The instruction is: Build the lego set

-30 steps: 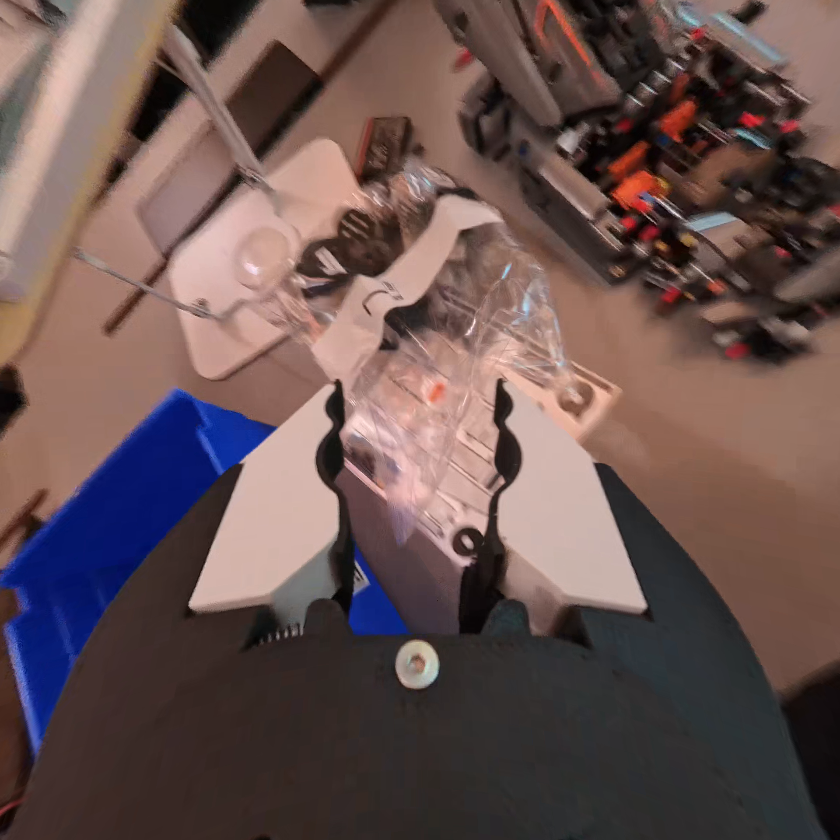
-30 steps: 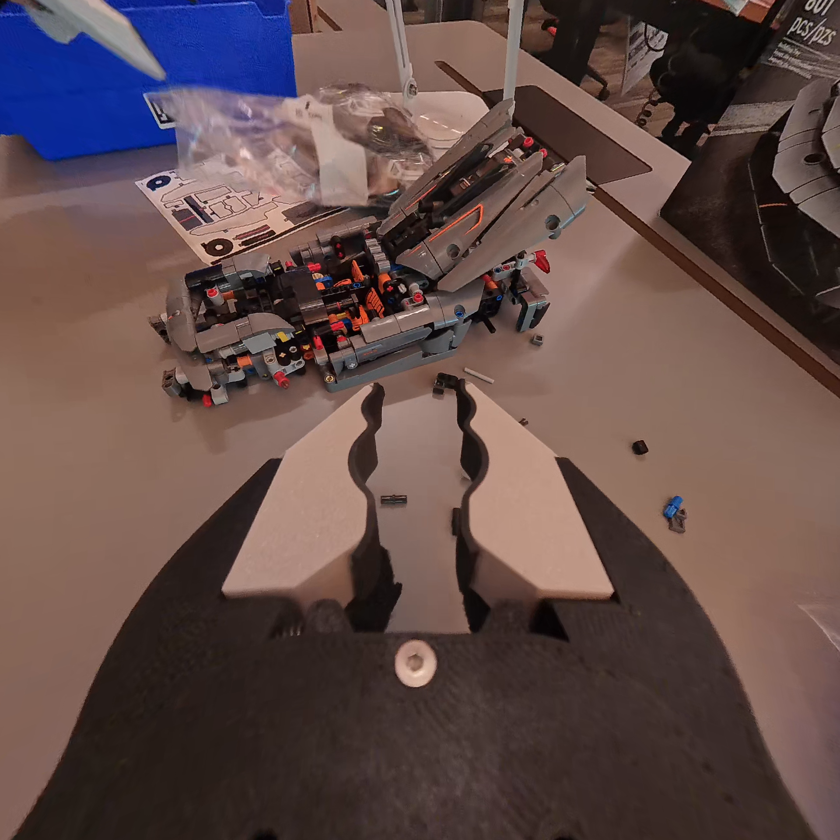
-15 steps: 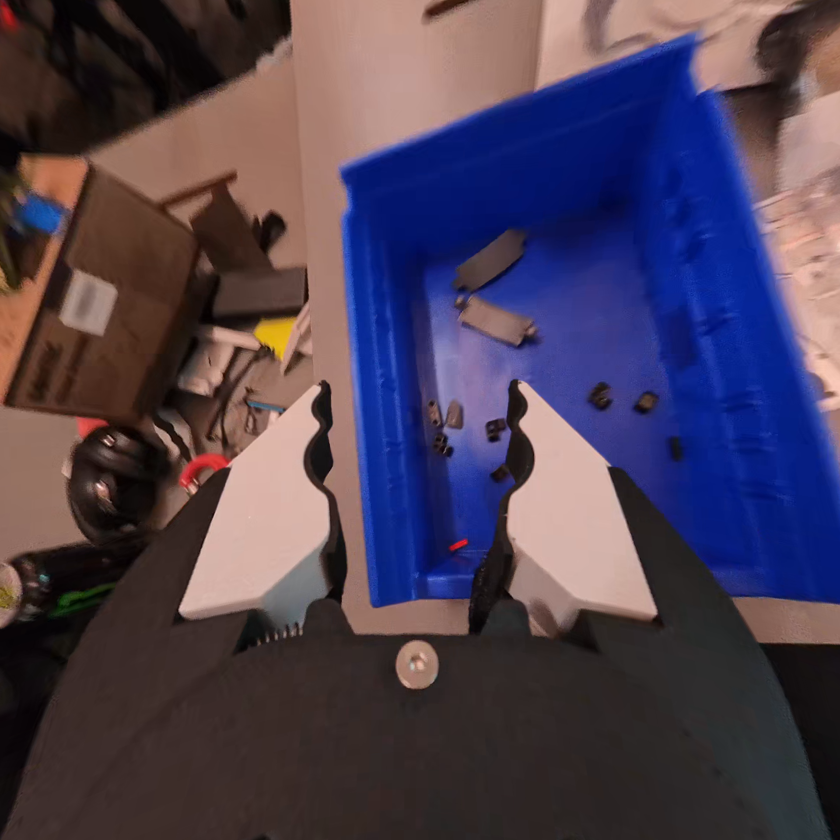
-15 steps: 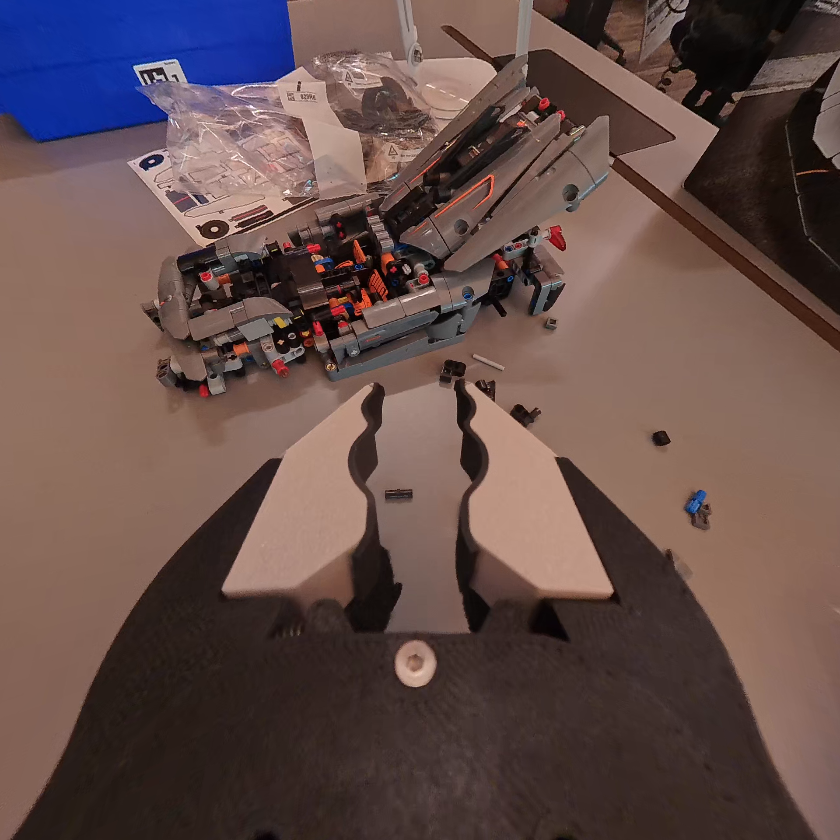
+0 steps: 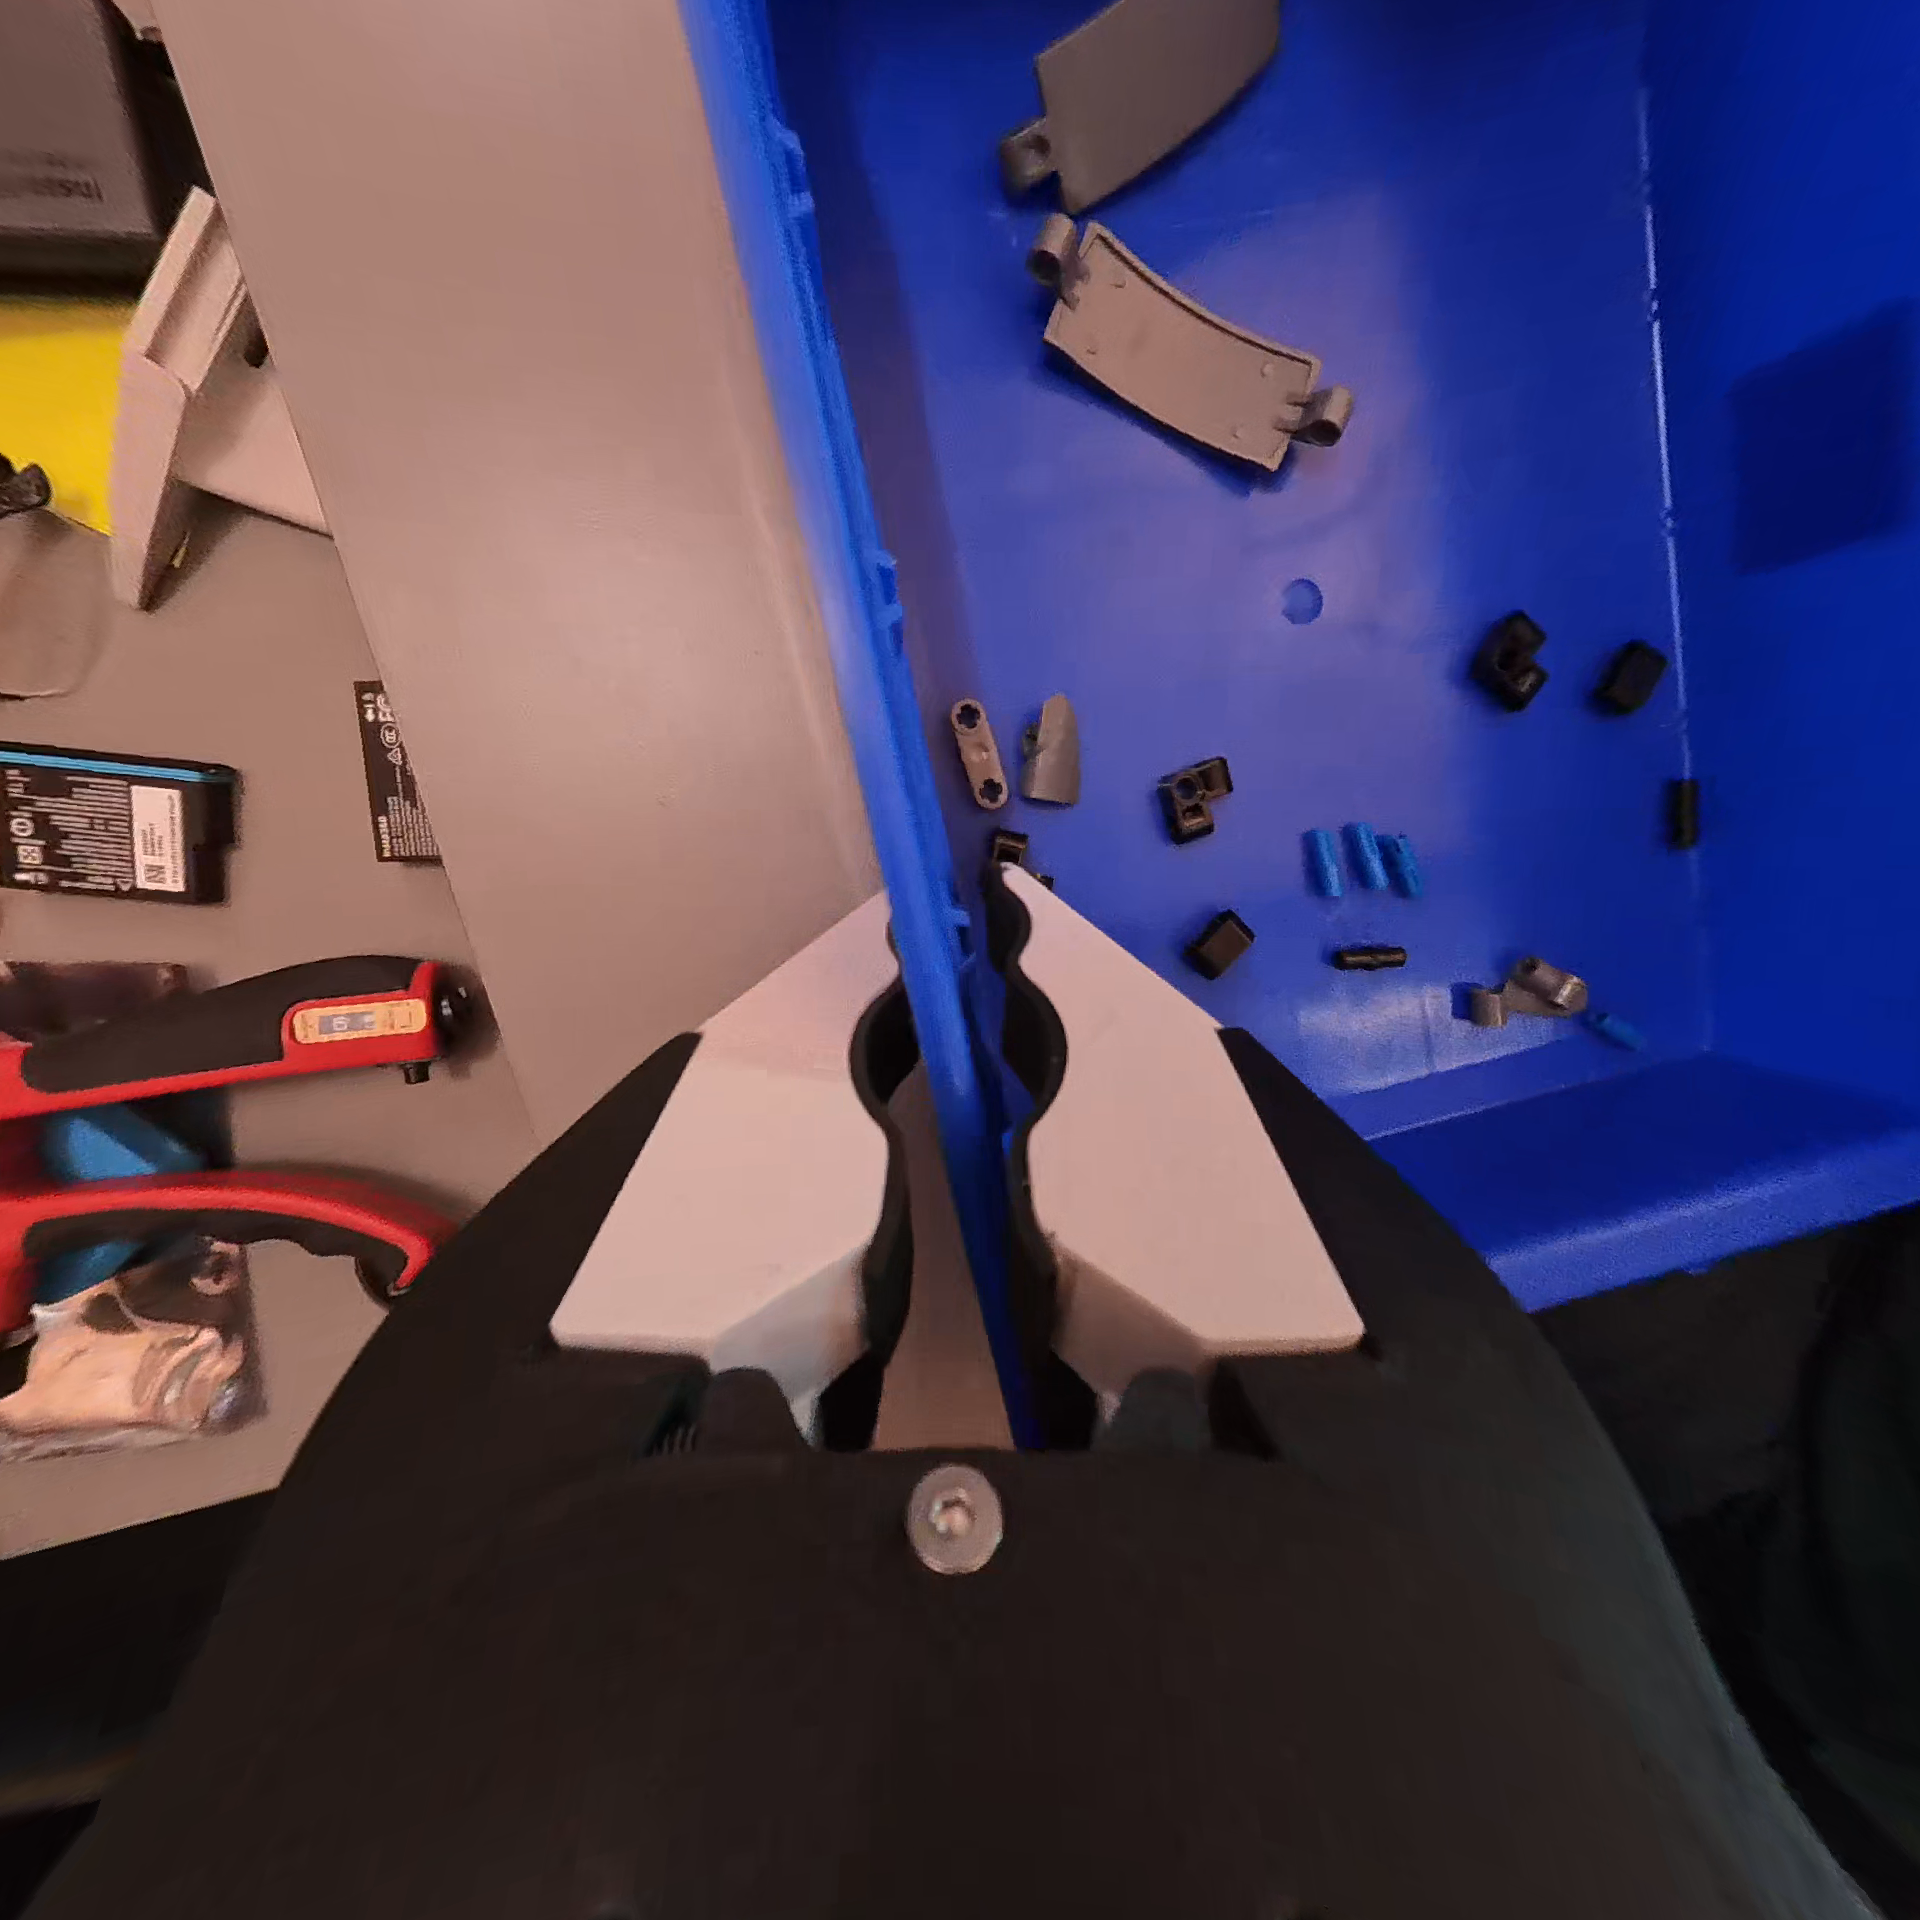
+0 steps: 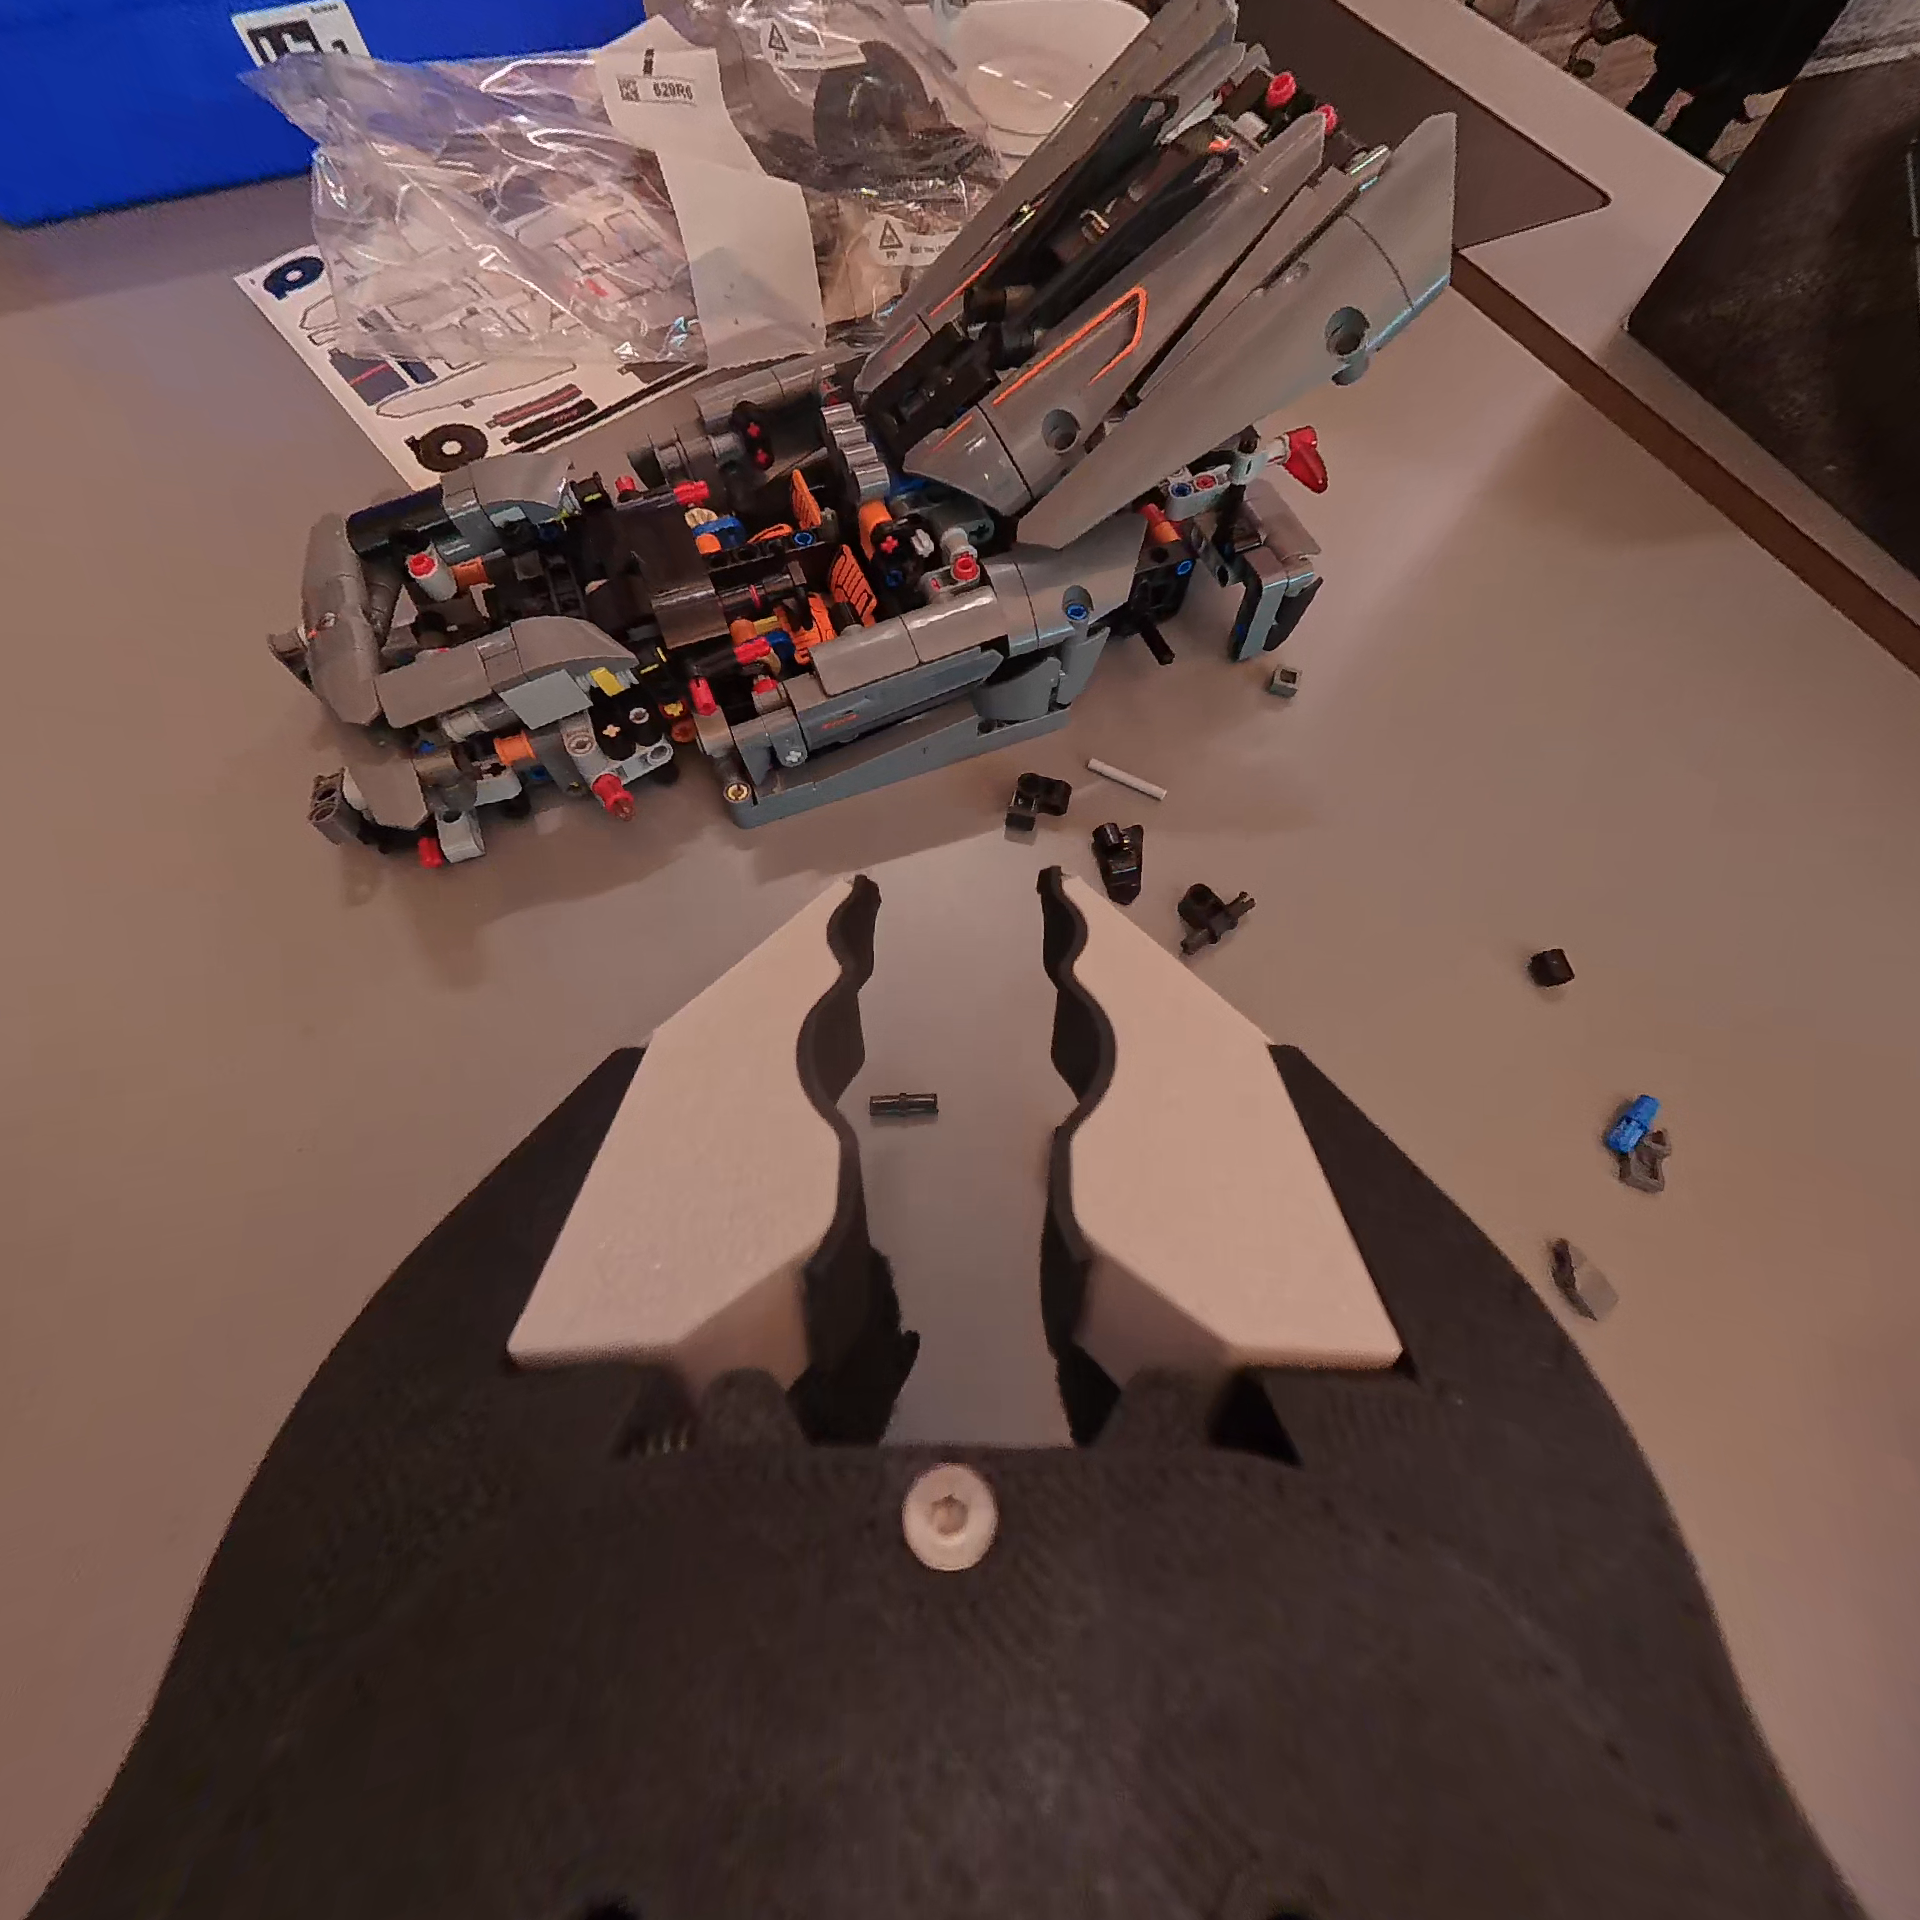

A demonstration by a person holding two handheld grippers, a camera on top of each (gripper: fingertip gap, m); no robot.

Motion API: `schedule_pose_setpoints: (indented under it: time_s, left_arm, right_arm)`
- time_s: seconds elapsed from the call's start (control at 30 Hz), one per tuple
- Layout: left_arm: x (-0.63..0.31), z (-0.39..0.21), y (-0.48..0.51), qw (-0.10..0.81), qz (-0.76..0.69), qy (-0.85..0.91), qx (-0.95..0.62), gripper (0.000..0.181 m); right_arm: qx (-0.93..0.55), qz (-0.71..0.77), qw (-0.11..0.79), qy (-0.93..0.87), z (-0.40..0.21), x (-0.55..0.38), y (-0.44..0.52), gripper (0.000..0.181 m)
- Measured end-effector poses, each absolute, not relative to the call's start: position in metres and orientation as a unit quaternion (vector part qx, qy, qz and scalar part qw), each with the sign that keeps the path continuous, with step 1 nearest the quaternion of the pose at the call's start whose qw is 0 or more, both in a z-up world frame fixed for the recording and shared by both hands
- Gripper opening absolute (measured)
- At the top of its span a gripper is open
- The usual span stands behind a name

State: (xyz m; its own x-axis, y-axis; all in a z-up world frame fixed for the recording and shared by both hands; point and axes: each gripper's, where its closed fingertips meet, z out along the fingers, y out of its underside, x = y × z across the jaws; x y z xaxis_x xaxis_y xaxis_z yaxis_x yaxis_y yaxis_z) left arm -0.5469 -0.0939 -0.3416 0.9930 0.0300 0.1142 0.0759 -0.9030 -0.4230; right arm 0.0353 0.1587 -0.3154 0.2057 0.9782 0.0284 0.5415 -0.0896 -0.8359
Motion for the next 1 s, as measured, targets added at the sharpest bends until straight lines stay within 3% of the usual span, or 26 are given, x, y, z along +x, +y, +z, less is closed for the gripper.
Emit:
schedule_pose_setpoints:
  time_s: [0.47, 1.0]
  left_arm:
    - [-0.534, -0.31, -0.106, 0.268, -0.046, -0.059, -0.96, 0.001]
    - [-0.394, -0.221, -0.08, 0.287, -0.108, 0.062, -0.95, 0.001]
  right_arm:
    - [-0.663, 0.296, 0.383, -0.571, -0.306, 0.031, 0.148, 0.031]
    - [-0.642, 0.398, 0.362, -0.547, -0.26, 0.036, 0.105, 0.045]
